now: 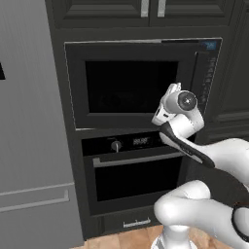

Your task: Pick the potato from the sink and place it in the bowl. Then pick the bowl and place it in the microwave. Then close the microwave door and press the start button.

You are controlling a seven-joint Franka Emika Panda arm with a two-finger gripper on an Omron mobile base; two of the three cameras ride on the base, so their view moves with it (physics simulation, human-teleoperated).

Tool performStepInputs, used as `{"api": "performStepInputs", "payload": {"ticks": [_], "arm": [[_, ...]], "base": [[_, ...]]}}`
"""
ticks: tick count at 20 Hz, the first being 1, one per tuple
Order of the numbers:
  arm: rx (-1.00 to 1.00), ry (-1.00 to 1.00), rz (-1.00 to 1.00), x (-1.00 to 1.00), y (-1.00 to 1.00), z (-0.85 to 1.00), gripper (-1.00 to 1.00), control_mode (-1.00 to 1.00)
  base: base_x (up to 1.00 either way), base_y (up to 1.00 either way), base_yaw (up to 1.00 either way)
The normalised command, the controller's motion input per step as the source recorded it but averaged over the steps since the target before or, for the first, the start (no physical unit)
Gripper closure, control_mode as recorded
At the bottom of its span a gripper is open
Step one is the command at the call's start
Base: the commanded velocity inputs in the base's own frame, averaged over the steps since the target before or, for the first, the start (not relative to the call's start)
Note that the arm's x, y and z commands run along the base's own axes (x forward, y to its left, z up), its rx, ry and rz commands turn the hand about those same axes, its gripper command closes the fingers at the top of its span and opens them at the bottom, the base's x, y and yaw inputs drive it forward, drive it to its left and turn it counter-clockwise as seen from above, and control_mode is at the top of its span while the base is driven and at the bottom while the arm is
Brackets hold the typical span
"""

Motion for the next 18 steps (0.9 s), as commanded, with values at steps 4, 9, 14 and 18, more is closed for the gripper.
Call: {"api": "performStepInputs", "payload": {"ticks": [4, 9, 14, 18], "arm": [[-0.02, 0.0, 0.0, 1.0, 0.0, 0.0, -1.0, -1.0], [-0.05, 0.0, 0.0, 1.0, 0.0, 0.0, -1.0, -1.0], [-0.03, -0.01, 0.02, 0.62, 0.0, 0.0, -1.0, -1.0], [0.0, -0.05, 0.06, -0.79, 0.22, 0.0, -1.0, -1.0]], "base": [[0.0, 0.0, 0.0], [0.0, 0.0, 0.0], [0.0, 0.0, 0.0], [0.0, 0.0, 0.0]]}}
